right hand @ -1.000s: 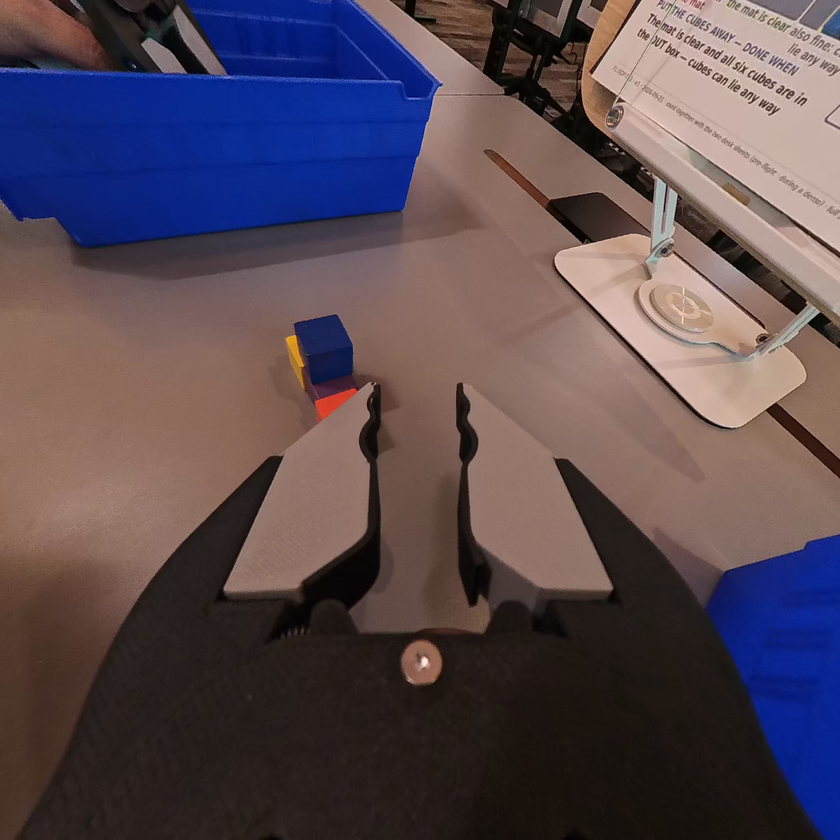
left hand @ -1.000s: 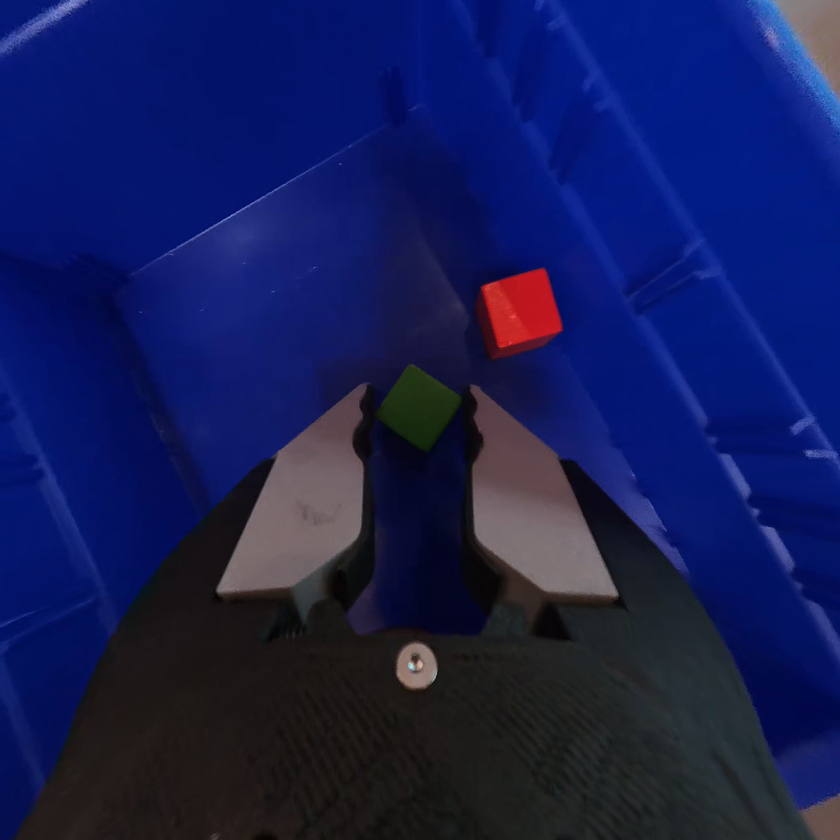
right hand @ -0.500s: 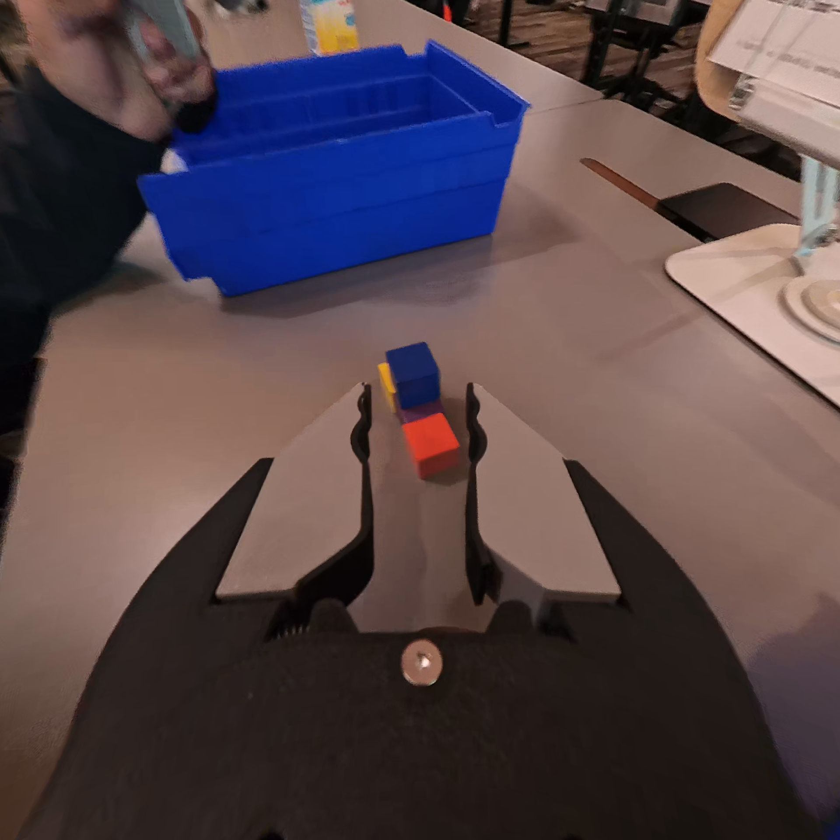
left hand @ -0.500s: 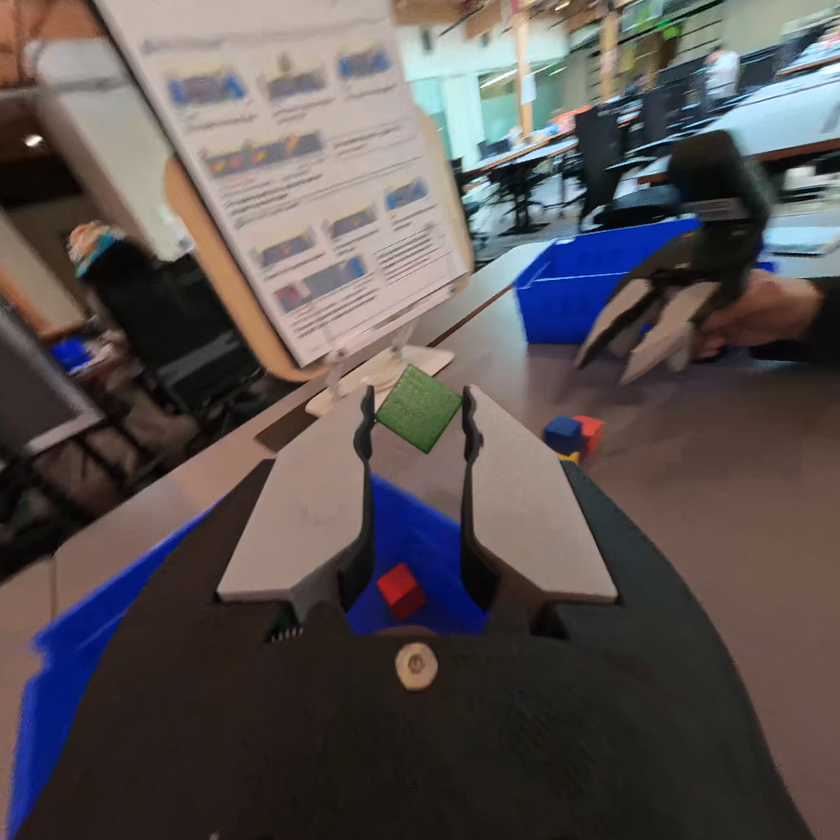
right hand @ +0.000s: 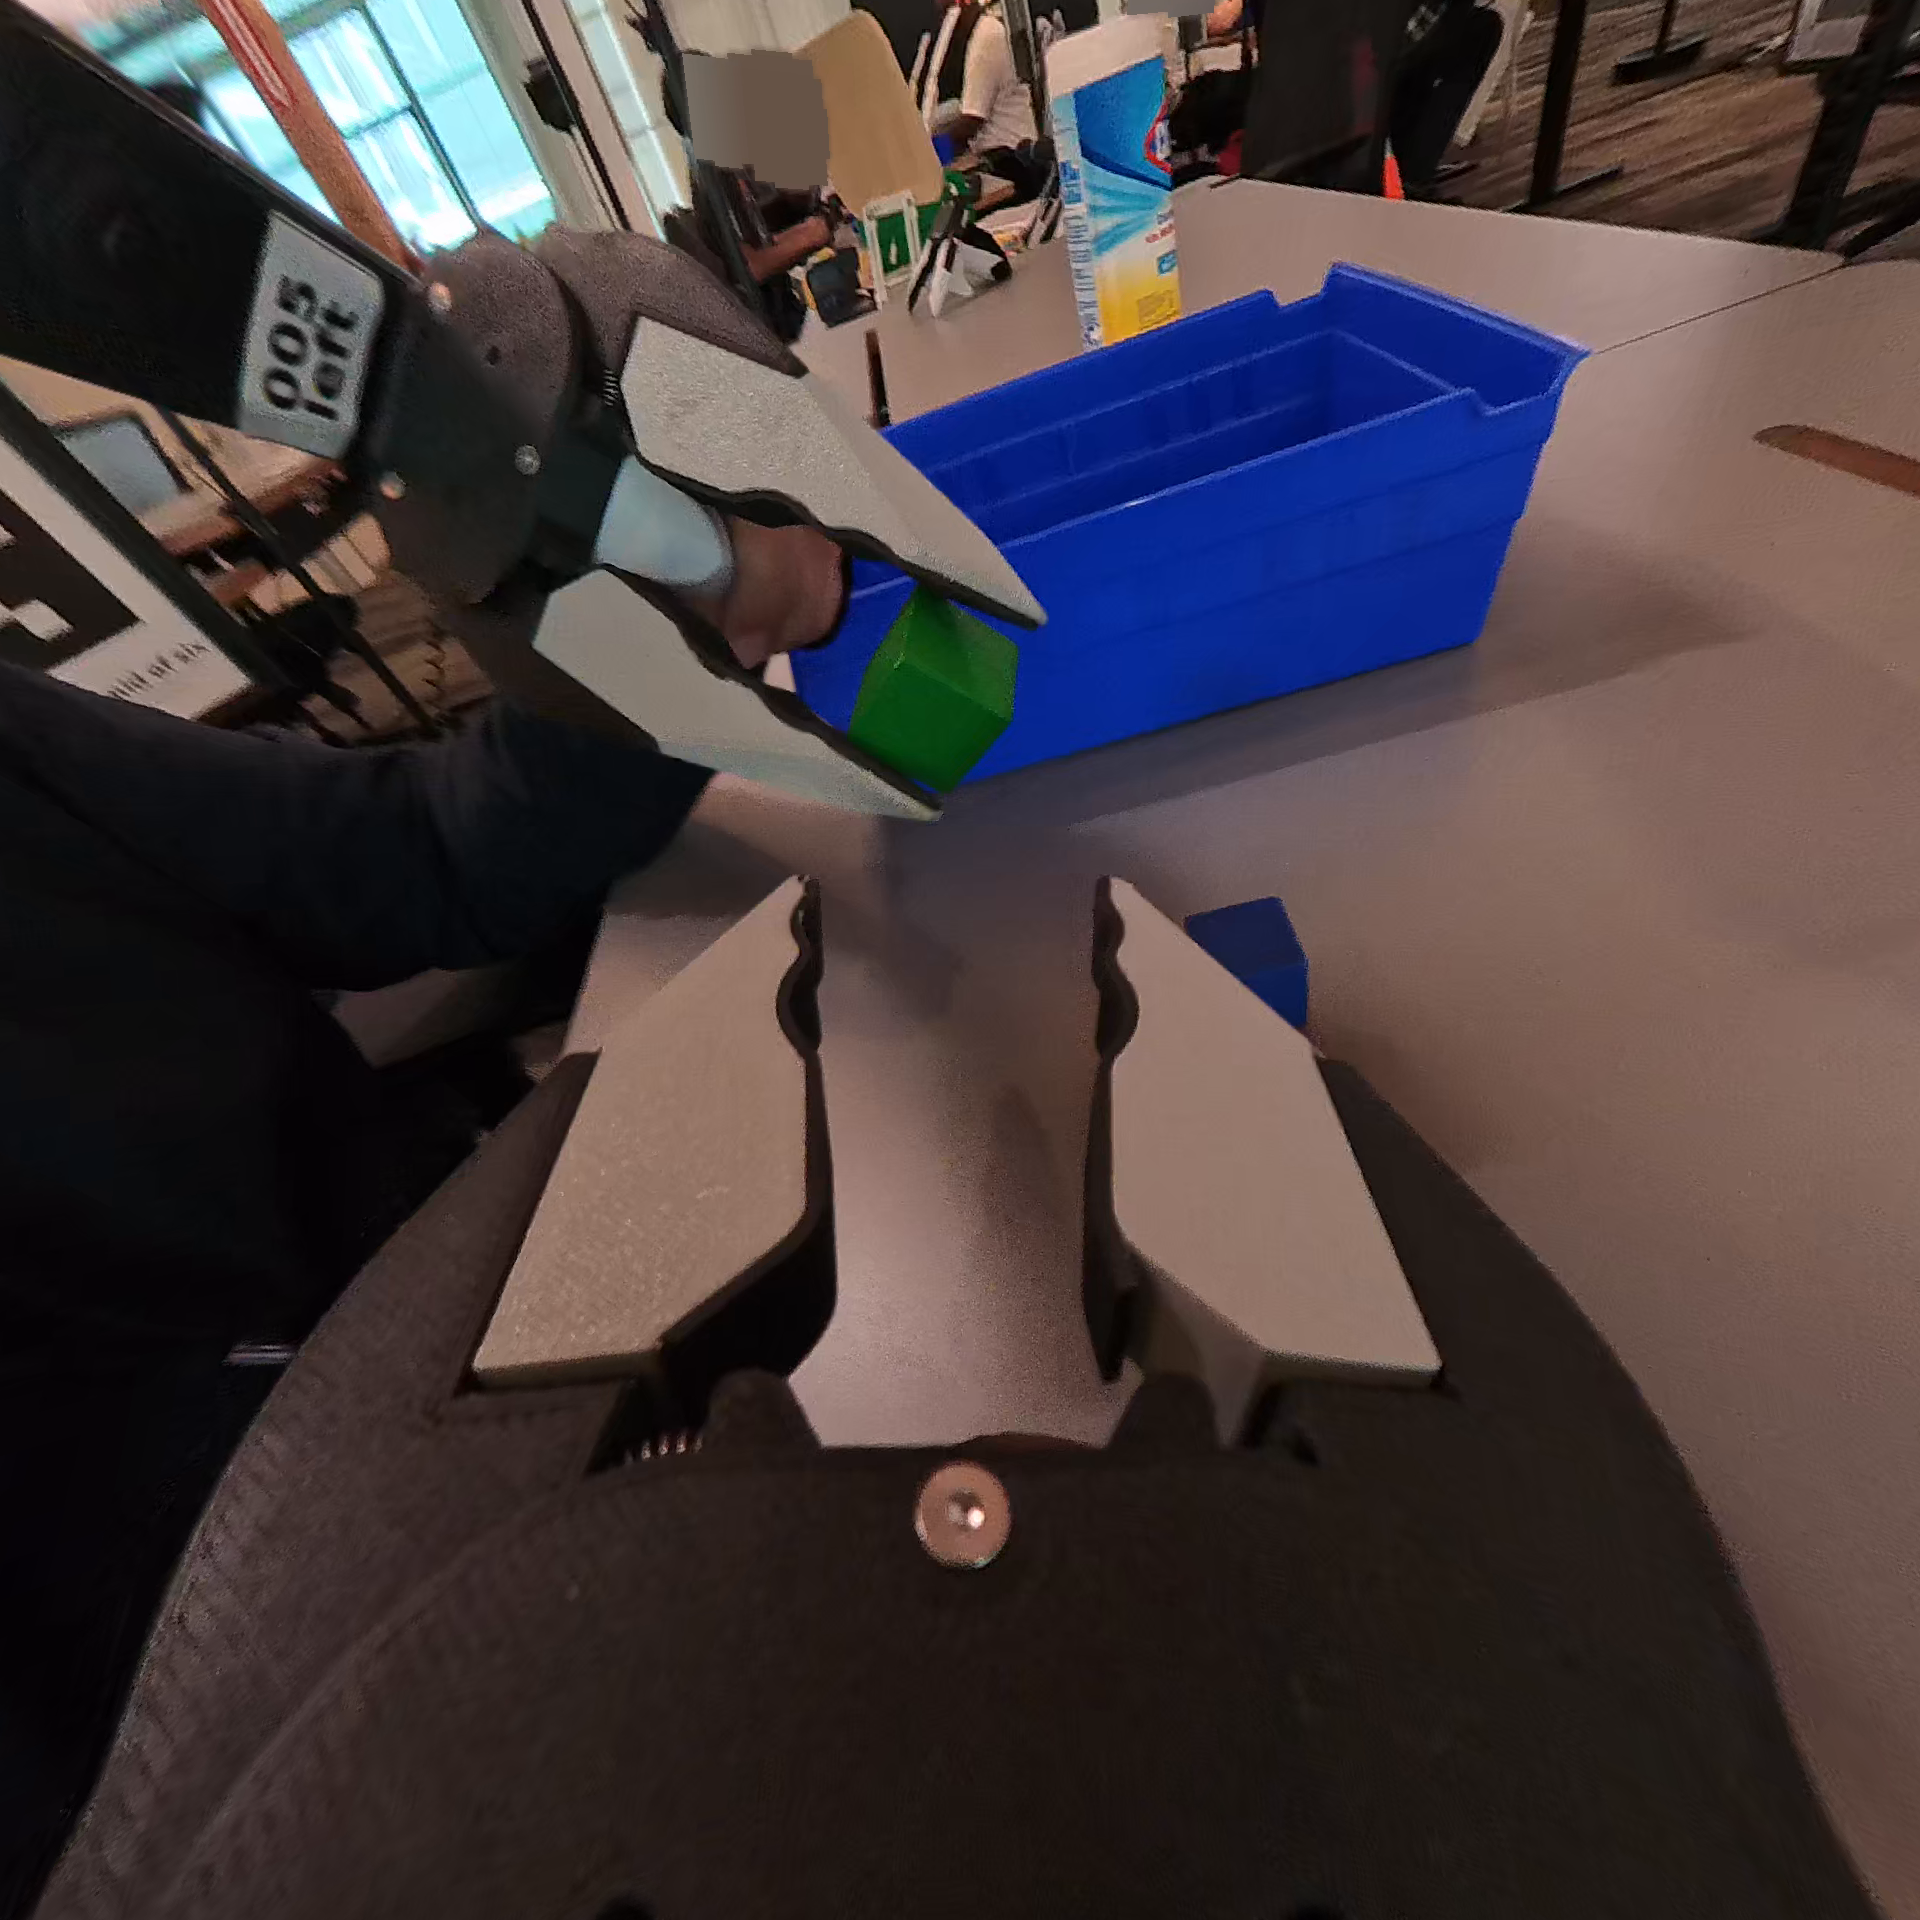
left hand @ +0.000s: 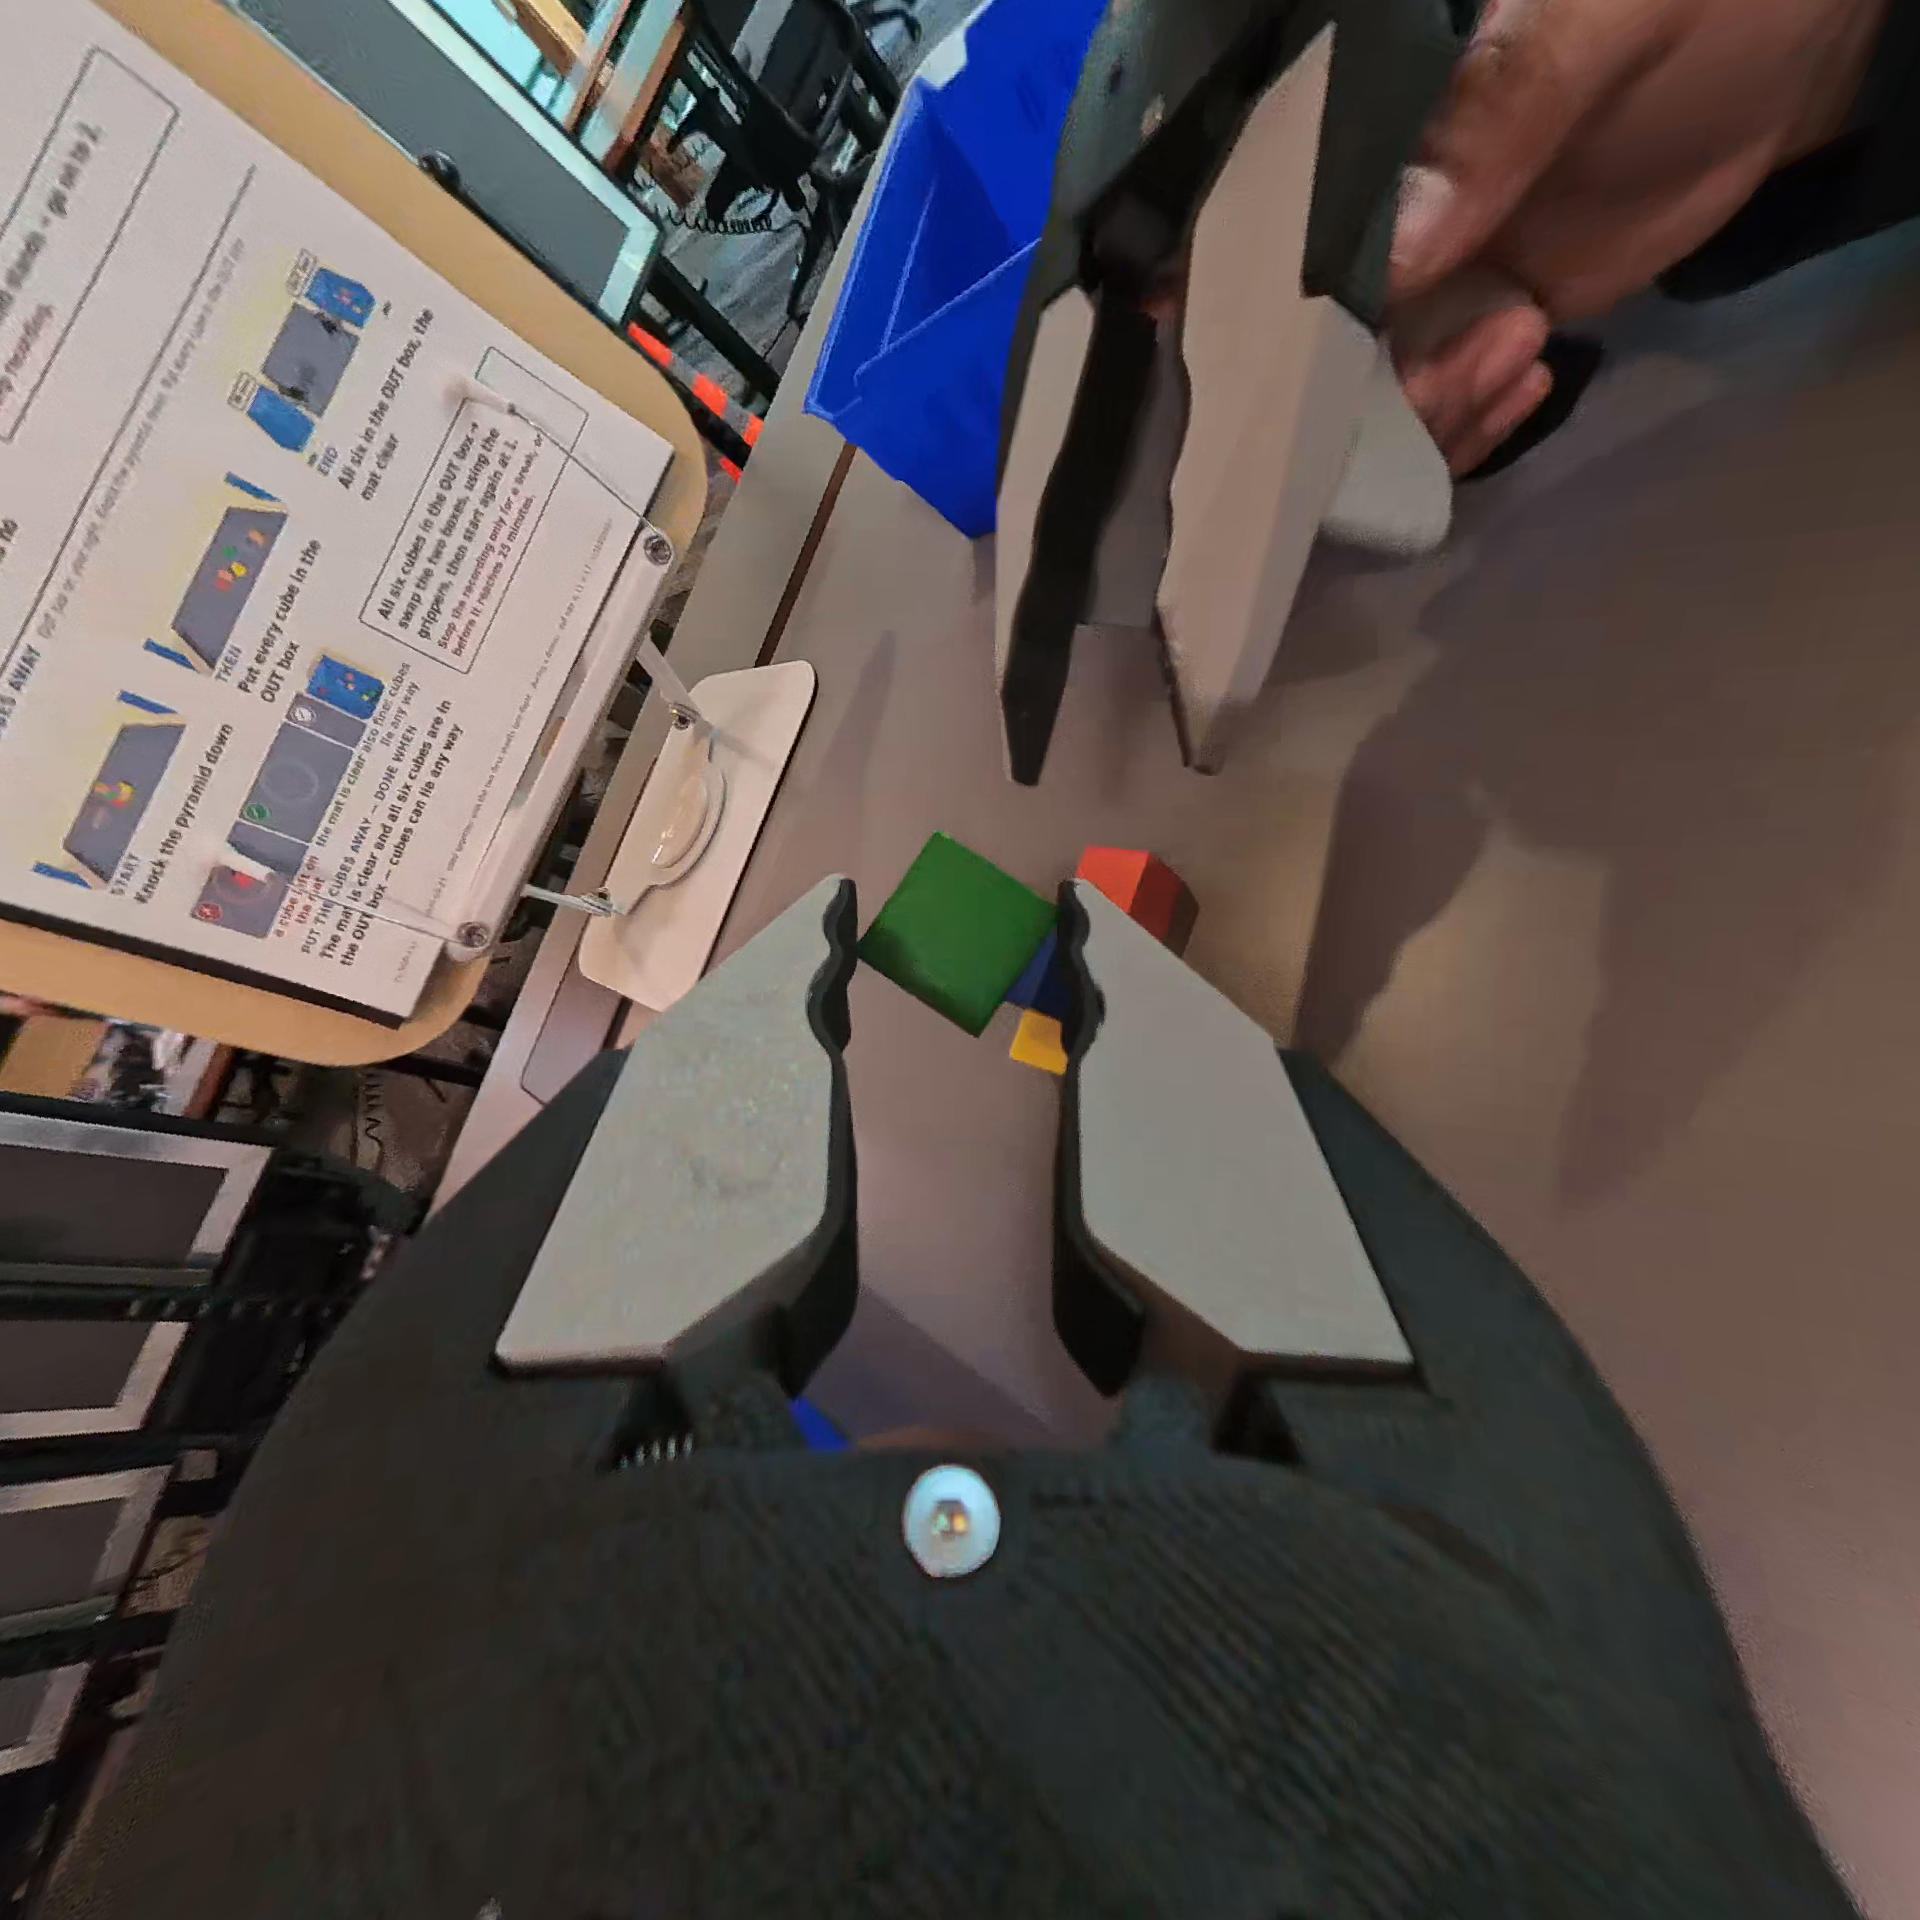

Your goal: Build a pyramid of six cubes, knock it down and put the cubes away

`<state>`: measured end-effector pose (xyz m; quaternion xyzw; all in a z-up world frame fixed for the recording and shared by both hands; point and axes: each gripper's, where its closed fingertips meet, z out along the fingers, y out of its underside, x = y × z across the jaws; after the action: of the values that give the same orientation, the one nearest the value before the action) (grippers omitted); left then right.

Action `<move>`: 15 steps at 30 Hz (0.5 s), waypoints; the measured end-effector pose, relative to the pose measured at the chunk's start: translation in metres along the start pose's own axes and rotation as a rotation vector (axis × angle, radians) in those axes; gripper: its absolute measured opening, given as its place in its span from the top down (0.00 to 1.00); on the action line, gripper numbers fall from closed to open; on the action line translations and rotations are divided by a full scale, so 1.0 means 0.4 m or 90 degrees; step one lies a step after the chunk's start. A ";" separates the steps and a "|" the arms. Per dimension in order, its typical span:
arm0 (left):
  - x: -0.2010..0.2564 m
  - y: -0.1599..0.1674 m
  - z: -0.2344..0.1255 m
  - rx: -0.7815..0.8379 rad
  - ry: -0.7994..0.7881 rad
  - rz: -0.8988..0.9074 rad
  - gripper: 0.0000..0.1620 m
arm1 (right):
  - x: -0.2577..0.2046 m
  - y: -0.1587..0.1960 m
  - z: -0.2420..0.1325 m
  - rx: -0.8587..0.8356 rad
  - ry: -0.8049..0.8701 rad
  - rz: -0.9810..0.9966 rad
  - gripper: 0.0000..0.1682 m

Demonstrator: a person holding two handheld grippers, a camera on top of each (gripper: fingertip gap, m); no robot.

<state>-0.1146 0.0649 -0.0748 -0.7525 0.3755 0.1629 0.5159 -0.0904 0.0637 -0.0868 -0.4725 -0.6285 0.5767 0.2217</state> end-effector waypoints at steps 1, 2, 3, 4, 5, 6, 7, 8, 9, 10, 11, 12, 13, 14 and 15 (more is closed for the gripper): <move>0.007 -0.007 0.001 0.005 0.002 0.007 0.77 | 0.000 0.000 -0.001 -0.005 0.013 -0.024 0.70; 0.018 -0.017 0.002 0.019 0.016 0.003 0.77 | -0.001 0.000 -0.002 -0.009 0.022 -0.047 0.71; 0.031 -0.026 0.003 0.034 0.039 -0.010 0.77 | -0.005 0.000 -0.001 -0.012 0.028 -0.063 0.72; 0.044 -0.034 0.003 0.052 0.064 -0.025 0.77 | -0.010 0.001 0.001 -0.014 0.028 -0.073 0.72; 0.062 -0.043 0.001 0.073 0.098 -0.037 0.77 | -0.018 0.002 0.004 -0.018 0.021 -0.078 0.72; 0.073 -0.051 -0.003 0.094 0.116 -0.039 0.77 | -0.031 0.003 0.007 -0.019 0.003 -0.077 0.71; 0.070 -0.052 -0.005 0.105 0.112 -0.041 0.77 | -0.042 0.002 0.007 -0.017 -0.016 -0.064 0.73; 0.069 -0.048 -0.005 0.106 0.110 -0.040 0.77 | -0.049 0.000 0.007 -0.014 -0.033 -0.048 0.72; 0.070 -0.043 -0.006 0.106 0.113 -0.037 0.77 | -0.055 0.000 0.006 -0.012 -0.051 -0.031 0.72; 0.073 -0.041 -0.006 0.108 0.118 -0.035 0.77 | -0.058 0.000 0.005 -0.012 -0.064 -0.015 0.71; 0.077 -0.040 -0.008 0.111 0.119 -0.030 0.77 | -0.055 0.000 0.004 -0.011 -0.068 -0.004 0.71; 0.079 -0.042 -0.009 0.112 0.115 -0.020 0.77 | -0.050 0.000 0.004 -0.009 -0.065 0.002 0.71; 0.080 -0.045 -0.010 0.113 0.108 -0.009 0.77 | -0.050 -0.002 0.004 -0.006 -0.067 0.006 0.71; 0.081 -0.047 -0.010 0.114 0.103 -0.002 0.77 | -0.055 -0.004 0.006 -0.001 -0.075 0.013 0.71; 0.083 -0.046 -0.007 0.109 0.103 0.001 0.77 | -0.061 -0.007 0.008 0.003 -0.085 0.023 0.71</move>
<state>-0.0792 0.0526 -0.0826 -0.7159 0.4290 0.0693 0.5464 -0.0830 0.0417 -0.0785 -0.4433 -0.6323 0.6123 0.1699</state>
